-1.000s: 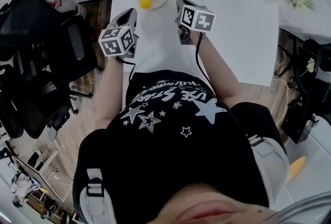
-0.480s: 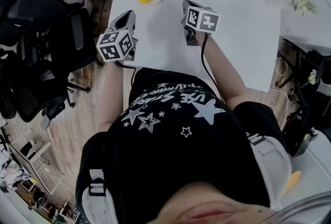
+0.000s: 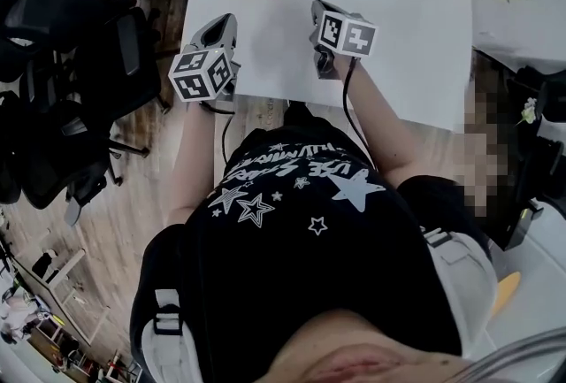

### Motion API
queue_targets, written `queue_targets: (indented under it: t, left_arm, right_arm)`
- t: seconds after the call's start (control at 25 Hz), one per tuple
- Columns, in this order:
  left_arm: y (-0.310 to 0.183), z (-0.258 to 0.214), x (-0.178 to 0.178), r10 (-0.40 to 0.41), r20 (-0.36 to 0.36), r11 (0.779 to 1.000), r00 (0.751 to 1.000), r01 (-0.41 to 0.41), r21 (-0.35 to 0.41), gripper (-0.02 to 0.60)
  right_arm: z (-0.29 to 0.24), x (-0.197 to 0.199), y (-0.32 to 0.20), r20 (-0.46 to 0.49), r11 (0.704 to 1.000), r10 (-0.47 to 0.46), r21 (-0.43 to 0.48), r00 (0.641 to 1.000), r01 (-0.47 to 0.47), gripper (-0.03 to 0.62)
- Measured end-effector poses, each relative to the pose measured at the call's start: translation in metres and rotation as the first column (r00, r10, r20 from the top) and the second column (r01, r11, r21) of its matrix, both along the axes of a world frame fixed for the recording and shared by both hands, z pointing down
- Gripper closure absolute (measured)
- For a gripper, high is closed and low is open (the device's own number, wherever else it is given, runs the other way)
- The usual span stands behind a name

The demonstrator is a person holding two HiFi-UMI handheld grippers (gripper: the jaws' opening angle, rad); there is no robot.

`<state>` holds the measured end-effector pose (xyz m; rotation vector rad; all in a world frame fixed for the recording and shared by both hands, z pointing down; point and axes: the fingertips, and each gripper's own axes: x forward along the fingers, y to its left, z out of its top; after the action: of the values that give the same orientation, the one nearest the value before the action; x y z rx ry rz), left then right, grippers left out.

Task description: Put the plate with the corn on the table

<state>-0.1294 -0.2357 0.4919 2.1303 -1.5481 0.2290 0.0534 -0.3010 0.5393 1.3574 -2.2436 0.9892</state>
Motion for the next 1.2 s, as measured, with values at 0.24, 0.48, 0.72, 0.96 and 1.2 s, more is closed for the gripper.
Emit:
queue_targets:
  t: [0.24,0.48,0.72,0.96,1.2]
  left_arm:
    - [0.061,-0.014,-0.019,0.024,-0.014,0.999,1.0,-0.024,0.027,0.575]
    - [0.108,-0.022,-0.027,0.05,-0.026,0.998,0.998,-0.049,0.048,0.575]
    - [0.149,-0.024,-0.031,0.085,-0.034,0.995,0.996,-0.083,0.062,0.575]
    - [0.186,-0.033,-0.026,0.125,-0.034,0.99,0.992,-0.122,0.077,0.575]
    - [0.216,-0.034,-0.019,0.175,-0.066,0.982,0.982,-0.17,0.079,0.575]
  right_arm:
    - [-0.022,-0.007,0.061,-0.012,0.998,0.052,0.044,0.999,-0.052,0.588]
    - [-0.036,-0.005,0.112,-0.013,0.993,0.099,0.068,0.995,-0.098,0.588]
    - [-0.043,-0.008,0.16,-0.026,0.988,0.126,0.088,0.992,-0.124,0.588]
    - [-0.045,-0.007,0.205,-0.05,0.986,0.142,0.092,0.989,-0.137,0.588]
    - [-0.053,-0.002,0.243,-0.054,0.978,0.181,0.119,0.982,-0.173,0.588]
